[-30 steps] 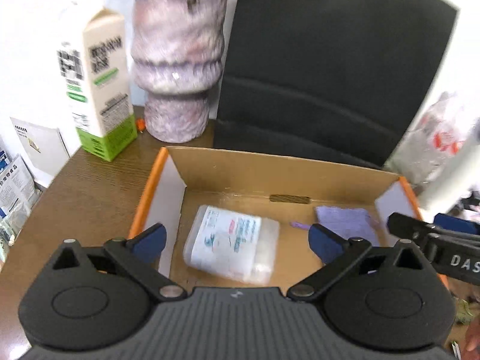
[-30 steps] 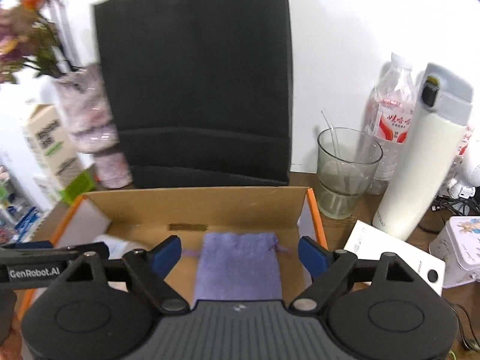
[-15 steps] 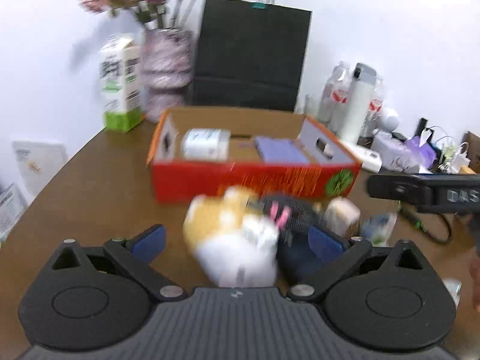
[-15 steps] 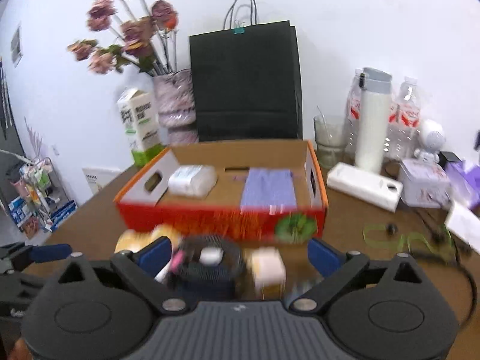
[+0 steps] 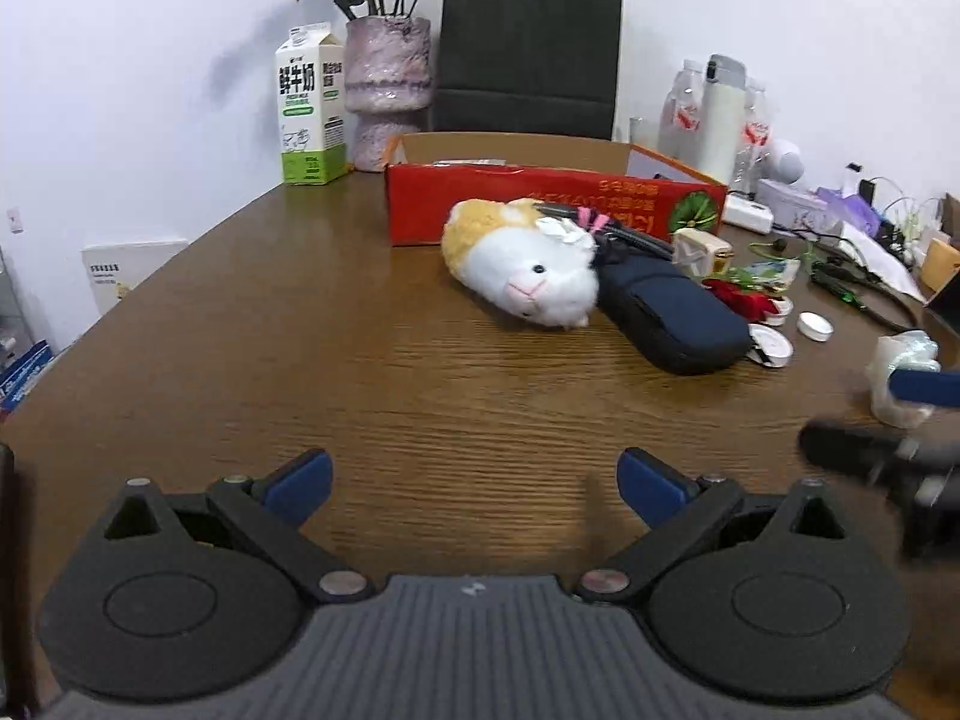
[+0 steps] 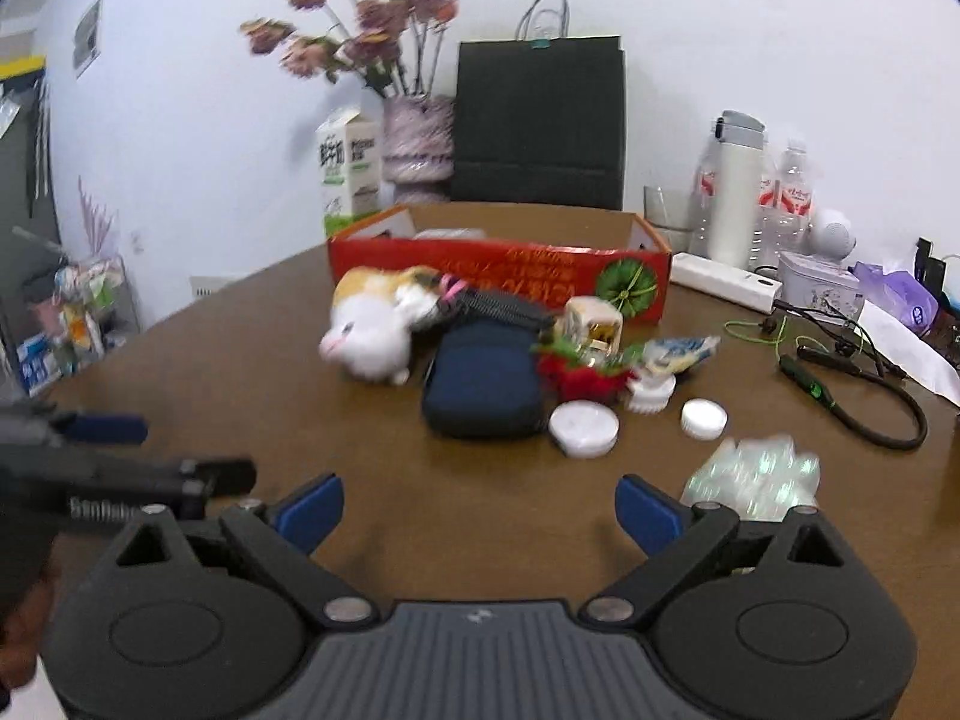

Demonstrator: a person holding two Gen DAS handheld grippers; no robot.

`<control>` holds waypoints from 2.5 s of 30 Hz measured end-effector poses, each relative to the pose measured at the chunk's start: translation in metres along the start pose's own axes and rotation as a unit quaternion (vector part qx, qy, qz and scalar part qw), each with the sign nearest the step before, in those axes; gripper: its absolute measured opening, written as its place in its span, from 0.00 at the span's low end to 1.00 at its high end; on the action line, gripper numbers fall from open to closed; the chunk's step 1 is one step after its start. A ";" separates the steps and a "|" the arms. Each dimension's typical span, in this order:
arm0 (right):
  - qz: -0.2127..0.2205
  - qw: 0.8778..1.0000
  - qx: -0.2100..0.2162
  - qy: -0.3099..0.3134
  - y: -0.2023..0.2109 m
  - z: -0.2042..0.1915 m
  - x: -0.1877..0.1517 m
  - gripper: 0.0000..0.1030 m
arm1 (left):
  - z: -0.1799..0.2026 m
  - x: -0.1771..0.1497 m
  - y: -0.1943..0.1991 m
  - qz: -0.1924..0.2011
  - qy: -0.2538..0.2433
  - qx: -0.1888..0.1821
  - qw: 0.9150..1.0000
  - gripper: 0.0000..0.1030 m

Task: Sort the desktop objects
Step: 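Grasp the sparkly plastic bag with the right gripper, then grasp the plush hamster with the left gripper while the right carries the plastic bag into the box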

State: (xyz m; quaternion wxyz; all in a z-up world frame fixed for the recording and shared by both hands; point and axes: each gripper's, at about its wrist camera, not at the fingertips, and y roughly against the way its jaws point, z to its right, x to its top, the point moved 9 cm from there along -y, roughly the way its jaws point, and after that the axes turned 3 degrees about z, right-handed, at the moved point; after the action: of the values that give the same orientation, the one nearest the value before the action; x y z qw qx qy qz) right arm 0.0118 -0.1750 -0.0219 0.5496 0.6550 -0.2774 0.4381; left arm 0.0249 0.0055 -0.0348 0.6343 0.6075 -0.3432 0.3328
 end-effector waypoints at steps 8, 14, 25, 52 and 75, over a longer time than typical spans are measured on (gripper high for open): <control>-0.011 1.000 -0.010 -0.001 0.001 0.001 -0.011 0.95 | 0.018 -0.008 -0.006 -0.019 -0.016 -0.006 1.000 1.00; -0.001 1.000 -0.023 -0.019 0.004 0.019 -0.006 0.94 | 0.026 -0.009 -0.010 -0.037 -0.018 -0.016 0.999 1.00; -0.017 0.991 -0.119 -0.050 -0.015 0.103 0.005 0.63 | 0.061 0.016 -0.031 -0.030 -0.032 -0.064 0.997 1.00; -0.018 0.997 -0.040 -0.064 -0.048 0.079 0.005 0.44 | -0.033 0.083 -0.137 -0.041 0.064 0.009 0.997 0.53; 0.016 0.999 0.017 -0.031 -0.011 0.012 0.014 0.40 | -0.035 0.035 -0.049 -0.034 0.042 0.019 0.998 0.52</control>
State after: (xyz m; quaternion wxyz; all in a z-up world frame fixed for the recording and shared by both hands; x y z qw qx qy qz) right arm 0.0304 -0.1825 -0.0148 0.5223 0.6734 -0.2970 0.4306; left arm 0.0859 0.0391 -0.0325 0.6475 0.6162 -0.2890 0.3429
